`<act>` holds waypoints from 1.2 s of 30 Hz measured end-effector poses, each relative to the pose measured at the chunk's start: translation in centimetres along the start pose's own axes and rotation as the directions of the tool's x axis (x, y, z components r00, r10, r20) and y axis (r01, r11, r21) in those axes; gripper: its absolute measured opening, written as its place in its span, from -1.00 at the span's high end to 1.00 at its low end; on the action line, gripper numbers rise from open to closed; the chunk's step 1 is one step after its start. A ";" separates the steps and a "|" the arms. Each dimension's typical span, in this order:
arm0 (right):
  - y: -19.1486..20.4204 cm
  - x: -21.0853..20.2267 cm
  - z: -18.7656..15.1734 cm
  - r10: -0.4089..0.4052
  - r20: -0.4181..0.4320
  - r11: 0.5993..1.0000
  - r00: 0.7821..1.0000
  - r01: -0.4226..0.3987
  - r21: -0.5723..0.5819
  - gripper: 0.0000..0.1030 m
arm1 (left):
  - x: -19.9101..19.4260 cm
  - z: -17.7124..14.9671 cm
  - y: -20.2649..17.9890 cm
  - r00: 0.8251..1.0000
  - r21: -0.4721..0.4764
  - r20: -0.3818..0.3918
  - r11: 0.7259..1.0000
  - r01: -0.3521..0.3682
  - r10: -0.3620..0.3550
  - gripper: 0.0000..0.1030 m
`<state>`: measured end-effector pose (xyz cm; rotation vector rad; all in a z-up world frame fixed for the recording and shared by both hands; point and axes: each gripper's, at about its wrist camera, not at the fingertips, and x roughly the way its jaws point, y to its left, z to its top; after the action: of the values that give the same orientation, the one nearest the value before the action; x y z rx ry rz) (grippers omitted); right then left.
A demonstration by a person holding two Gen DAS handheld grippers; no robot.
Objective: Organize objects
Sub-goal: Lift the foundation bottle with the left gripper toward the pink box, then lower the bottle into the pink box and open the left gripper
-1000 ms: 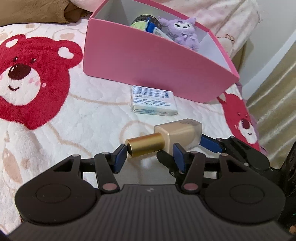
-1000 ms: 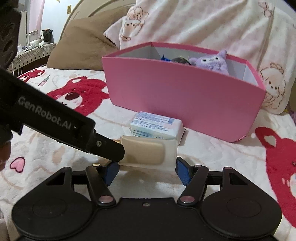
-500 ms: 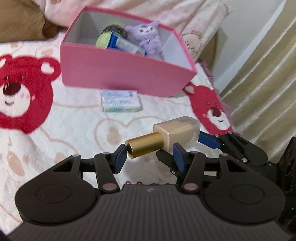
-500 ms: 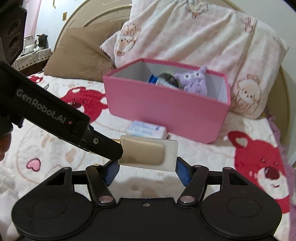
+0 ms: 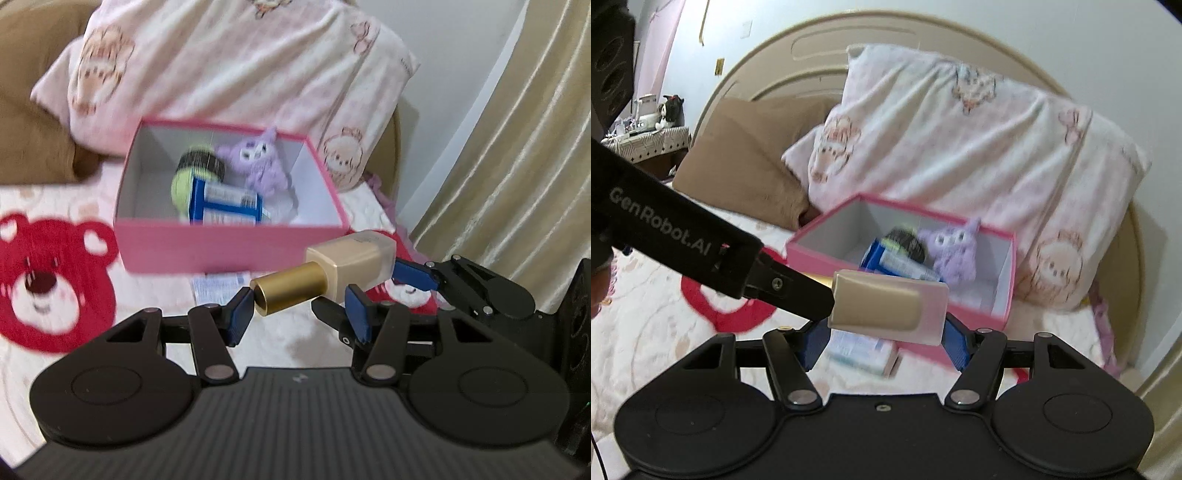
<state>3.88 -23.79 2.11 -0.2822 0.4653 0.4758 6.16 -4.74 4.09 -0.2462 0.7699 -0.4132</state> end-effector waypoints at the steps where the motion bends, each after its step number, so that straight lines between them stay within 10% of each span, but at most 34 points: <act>1: -0.1 0.2 0.5 -0.001 0.007 1.000 1.000 0.001 -0.004 -0.35 | -0.1 0.9 0.0 1.000 0.005 -0.001 1.000 0.000 0.000 -0.01; 12: -2.8 7.0 6.9 0.067 -0.023 0.996 0.997 -0.066 0.055 -0.35 | 2.3 9.0 3.6 0.999 -0.066 -0.024 0.997 -0.036 0.035 0.01; 22: -5.0 17.3 6.0 0.140 -0.176 0.986 0.974 -0.122 0.110 -0.35 | 12.0 11.6 8.0 0.986 -0.187 -0.146 0.976 -0.113 0.086 0.01; 36: -6.4 27.6 4.5 0.289 -0.451 0.944 0.845 -0.173 0.281 -0.34 | 18.9 10.9 12.3 0.955 -0.265 -0.239 0.934 -0.238 0.175 -0.02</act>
<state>30.40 -17.30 -6.55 -0.1158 1.0544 0.5830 29.45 -1.49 -4.52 -0.3970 1.0585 -0.1225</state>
